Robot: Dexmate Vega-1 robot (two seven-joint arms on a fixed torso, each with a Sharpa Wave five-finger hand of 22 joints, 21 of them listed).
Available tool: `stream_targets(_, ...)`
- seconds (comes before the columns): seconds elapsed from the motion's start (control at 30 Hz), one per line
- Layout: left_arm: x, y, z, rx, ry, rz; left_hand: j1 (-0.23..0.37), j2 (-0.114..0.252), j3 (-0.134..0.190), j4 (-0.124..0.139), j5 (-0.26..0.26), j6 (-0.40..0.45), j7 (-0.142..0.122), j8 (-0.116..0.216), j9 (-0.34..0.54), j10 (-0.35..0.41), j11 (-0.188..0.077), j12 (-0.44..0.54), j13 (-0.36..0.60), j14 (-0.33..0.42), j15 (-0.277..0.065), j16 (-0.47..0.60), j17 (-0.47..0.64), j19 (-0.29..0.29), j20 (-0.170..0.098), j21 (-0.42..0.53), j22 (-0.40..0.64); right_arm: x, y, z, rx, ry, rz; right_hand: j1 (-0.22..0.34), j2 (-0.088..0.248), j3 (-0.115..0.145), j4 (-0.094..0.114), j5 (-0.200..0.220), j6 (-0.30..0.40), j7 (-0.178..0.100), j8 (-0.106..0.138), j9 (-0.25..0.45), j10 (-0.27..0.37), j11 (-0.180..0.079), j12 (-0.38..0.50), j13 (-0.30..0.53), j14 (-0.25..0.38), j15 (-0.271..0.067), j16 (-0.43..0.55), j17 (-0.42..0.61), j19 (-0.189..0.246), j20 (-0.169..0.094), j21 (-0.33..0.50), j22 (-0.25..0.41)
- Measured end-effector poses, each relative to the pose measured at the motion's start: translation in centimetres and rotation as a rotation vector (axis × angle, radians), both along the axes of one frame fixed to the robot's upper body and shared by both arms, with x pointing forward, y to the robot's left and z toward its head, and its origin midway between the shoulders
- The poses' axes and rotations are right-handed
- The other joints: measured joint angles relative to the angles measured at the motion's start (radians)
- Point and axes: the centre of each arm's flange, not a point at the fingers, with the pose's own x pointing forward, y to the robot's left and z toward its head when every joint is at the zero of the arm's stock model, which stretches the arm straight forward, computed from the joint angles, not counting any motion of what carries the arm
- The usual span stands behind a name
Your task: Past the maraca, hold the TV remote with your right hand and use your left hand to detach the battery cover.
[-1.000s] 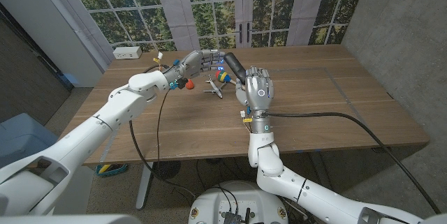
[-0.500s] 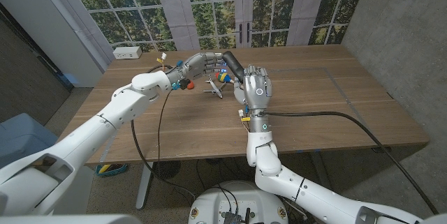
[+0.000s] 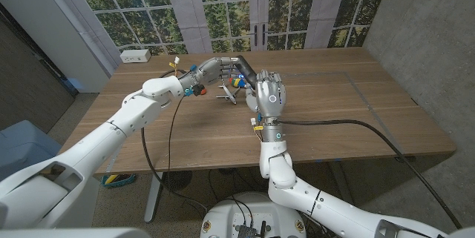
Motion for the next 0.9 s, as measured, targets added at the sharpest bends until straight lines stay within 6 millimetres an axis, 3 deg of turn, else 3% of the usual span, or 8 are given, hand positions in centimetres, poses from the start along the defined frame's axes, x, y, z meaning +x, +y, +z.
stream_targets(0.3, -0.2, 0.1, -0.2, -0.027, -0.009, 0.001, 0.03, 0.03, -0.017, -0.003, 0.0, 0.127, -0.021, 0.042, 0.012, 0.164, -0.028, 0.047, 0.016, 0.097, -0.006, 0.007, 0.0, 0.06, -0.014, -0.008, 0.0, 0.0, 0.3, 0.1, 0.0, -0.005, 0.002, 0.0, 0.0, 0.001, 0.001, 0.0, 0.0, 0.0, 0.002, 0.0, 0.0, 0.0, -0.005, 0.002, 0.0, 0.0, 0.0, 0.0, -0.001, -0.001, 0.008, 0.0)
stream_targets(0.43, -0.4, 0.2, -0.3, -0.043, -0.015, 0.011, 0.06, 0.06, -0.018, -0.006, 0.0, 0.146, -0.026, 0.056, 0.024, 0.196, -0.038, 0.056, 0.027, 0.12, -0.007, 0.014, -0.005, 0.075, -0.013, -0.013, 0.0, 0.0, 0.4, 0.2, -0.002, -0.007, 0.005, 0.0, 0.0, 0.001, 0.001, 0.0, 0.0, 0.0, 0.004, 0.0, 0.0, 0.0, -0.005, 0.002, 0.0, 0.0, 0.0, 0.0, -0.004, -0.004, 0.008, 0.0)
stream_targets(0.67, -0.8, 0.0, -0.3, -0.069, -0.026, 0.029, 0.156, 0.118, 0.008, -0.02, 0.008, 0.176, -0.036, 0.083, 0.043, 0.241, -0.062, 0.072, 0.049, 0.149, -0.011, 0.014, -0.002, 0.099, -0.009, -0.016, 0.005, -0.1, 0.3, 0.3, -0.007, -0.01, 0.022, 0.0, 0.0, 0.003, 0.003, 0.0, 0.0, 0.0, 0.004, -0.003, 0.0, 0.0, -0.009, 0.002, 0.0, 0.0, 0.0, 0.0, -0.009, 0.002, 0.016, 0.0)
stream_targets(0.9, -1.0, -0.6, -0.3, -0.092, -0.036, 0.048, 0.228, 0.129, 0.01, -0.023, 0.012, 0.202, -0.053, 0.113, 0.066, 0.278, -0.072, 0.09, 0.076, 0.185, -0.014, 0.019, -0.002, 0.123, -0.004, -0.016, 0.005, -0.4, 0.0, 0.4, -0.011, -0.013, 0.038, 0.0, 0.0, 0.003, 0.003, 0.004, 0.004, 0.004, 0.004, -0.005, 0.009, 0.002, -0.009, 0.007, 0.0, 0.0, 0.008, 0.0, -0.009, 0.002, 0.017, 0.0)
